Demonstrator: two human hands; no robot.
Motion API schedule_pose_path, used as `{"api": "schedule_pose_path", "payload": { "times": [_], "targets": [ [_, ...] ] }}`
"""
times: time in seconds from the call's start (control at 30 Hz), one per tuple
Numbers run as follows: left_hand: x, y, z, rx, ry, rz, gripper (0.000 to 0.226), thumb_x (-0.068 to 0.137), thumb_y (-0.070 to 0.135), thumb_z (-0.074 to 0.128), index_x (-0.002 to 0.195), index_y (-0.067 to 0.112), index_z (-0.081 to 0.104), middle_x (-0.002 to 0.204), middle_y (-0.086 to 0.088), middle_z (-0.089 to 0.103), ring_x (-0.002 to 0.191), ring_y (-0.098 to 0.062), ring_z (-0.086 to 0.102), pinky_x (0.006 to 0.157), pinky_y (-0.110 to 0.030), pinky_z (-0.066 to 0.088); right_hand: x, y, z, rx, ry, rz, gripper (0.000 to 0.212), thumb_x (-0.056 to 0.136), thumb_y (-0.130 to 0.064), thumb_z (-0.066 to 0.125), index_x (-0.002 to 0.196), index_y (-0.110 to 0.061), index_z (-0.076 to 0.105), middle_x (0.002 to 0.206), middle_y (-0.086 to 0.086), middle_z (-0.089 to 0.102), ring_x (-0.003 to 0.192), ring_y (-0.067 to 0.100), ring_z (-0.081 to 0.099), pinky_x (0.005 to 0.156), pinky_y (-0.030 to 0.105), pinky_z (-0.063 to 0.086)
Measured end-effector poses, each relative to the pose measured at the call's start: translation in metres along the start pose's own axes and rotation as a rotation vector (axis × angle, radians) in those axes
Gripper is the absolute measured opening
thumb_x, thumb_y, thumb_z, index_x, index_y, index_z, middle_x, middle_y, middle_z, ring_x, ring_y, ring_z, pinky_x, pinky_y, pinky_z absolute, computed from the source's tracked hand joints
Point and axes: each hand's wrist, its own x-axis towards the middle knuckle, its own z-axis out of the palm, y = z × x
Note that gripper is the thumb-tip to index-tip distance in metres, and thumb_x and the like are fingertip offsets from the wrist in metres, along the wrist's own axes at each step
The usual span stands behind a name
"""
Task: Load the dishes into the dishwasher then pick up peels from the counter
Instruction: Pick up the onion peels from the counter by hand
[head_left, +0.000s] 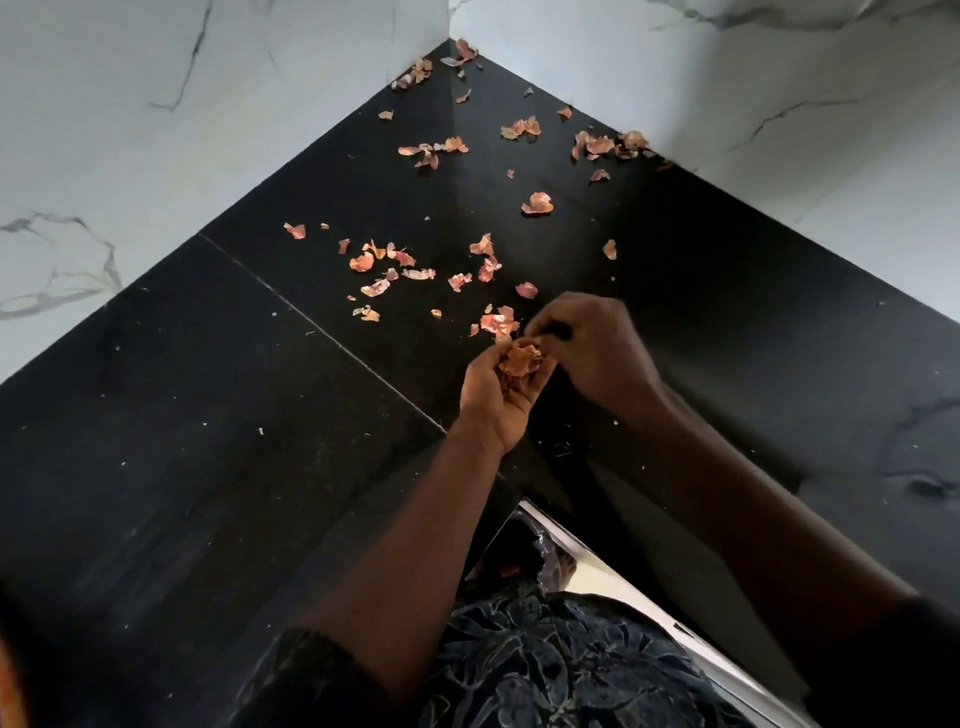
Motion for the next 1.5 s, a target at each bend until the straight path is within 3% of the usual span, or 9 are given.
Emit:
{"api": "schedule_pose_path", "payload": {
  "times": [0.2,0.4,0.47,0.57,0.7,0.93,1.23,1.37,1.5],
  "targets": [
    [0.009,-0.002,0.021,0.081,-0.002,0.004,0.035,0.103,0.028,0.050,0.122,0.002,0.065,0.119,-0.018,0.070,0.111,-0.029,0.068,0.108,-0.045,0.047,-0.017,-0.022,0.009,-0.053,-0.068,-0.029,0.017,0.100,-0.015,0.057,0.111,-0.021,0.069,0.101,-0.004,0.066,0.084,0.003,0.060,0.073,0.017,0.045],
    [0.011,-0.003,0.027,-0.086,-0.021,-0.022,0.029,0.105,0.023,0.047,0.098,0.003,0.067,0.093,-0.015,0.071,0.084,-0.022,0.073,0.082,-0.031,0.059,0.017,0.002,-0.016,0.009,0.139,-0.049,0.013,0.095,-0.011,0.064,0.105,-0.016,0.072,0.104,-0.002,0.071,0.092,0.004,0.065,0.082,0.017,0.053],
    [0.012,-0.004,0.023,-0.136,-0.039,-0.059,0.031,0.104,0.023,0.049,0.107,-0.002,0.067,0.100,-0.022,0.072,0.095,-0.031,0.074,0.084,-0.037,0.061,0.050,0.038,-0.025,-0.057,0.216,0.093,0.019,0.094,-0.011,0.066,0.113,-0.015,0.071,0.113,0.001,0.071,0.101,0.007,0.065,0.090,0.021,0.052],
    [0.011,-0.002,0.017,-0.135,-0.044,-0.052,0.031,0.104,0.021,0.051,0.112,-0.005,0.066,0.108,-0.025,0.070,0.101,-0.034,0.072,0.082,-0.038,0.062,0.091,0.093,-0.029,-0.236,0.103,0.362,0.044,0.094,-0.012,0.066,0.137,-0.014,0.058,0.137,0.011,0.058,0.123,0.025,0.058,0.103,0.038,0.049],
    [0.010,0.002,0.011,-0.130,-0.052,-0.031,0.028,0.102,0.017,0.053,0.112,-0.006,0.066,0.111,-0.026,0.068,0.102,-0.034,0.071,0.082,-0.037,0.062,0.106,0.121,-0.017,-0.422,-0.145,0.312,0.051,0.095,-0.010,0.063,0.144,-0.016,0.052,0.155,0.012,0.037,0.139,0.033,0.042,0.111,0.048,0.043],
    [0.010,0.007,0.009,-0.142,-0.041,-0.003,0.032,0.103,0.018,0.051,0.119,-0.006,0.065,0.112,-0.025,0.068,0.104,-0.034,0.070,0.084,-0.038,0.062,0.065,0.116,0.001,-0.503,0.069,0.157,0.014,0.099,-0.012,0.059,0.099,-0.007,0.072,0.105,0.010,0.061,0.088,0.021,0.063,0.073,0.031,0.054],
    [0.010,0.005,0.004,-0.091,0.007,0.025,0.031,0.103,0.019,0.050,0.122,0.000,0.066,0.112,-0.020,0.072,0.099,-0.028,0.073,0.084,-0.035,0.061,0.020,0.019,0.016,-0.060,0.058,-0.030,0.015,0.096,-0.013,0.063,0.108,-0.014,0.073,0.113,-0.001,0.067,0.098,0.006,0.064,0.086,0.018,0.051],
    [0.005,0.011,-0.001,-0.097,0.032,0.043,0.023,0.103,0.018,0.049,0.104,0.006,0.069,0.087,-0.009,0.075,0.076,-0.017,0.074,0.071,-0.029,0.060,0.012,-0.005,0.023,-0.013,-0.066,-0.109,0.018,0.098,-0.024,0.063,0.110,-0.017,0.074,0.108,-0.003,0.070,0.094,0.005,0.067,0.082,0.023,0.055],
    [0.003,0.019,-0.006,-0.186,-0.014,0.050,0.032,0.103,0.018,0.049,0.123,-0.003,0.064,0.122,-0.023,0.069,0.107,-0.033,0.071,0.086,-0.037,0.061,0.041,0.003,0.016,0.095,0.075,0.017,0.016,0.098,-0.020,0.062,0.103,-0.011,0.074,0.097,0.001,0.074,0.083,0.005,0.068,0.078,0.022,0.055]
  ]
}}
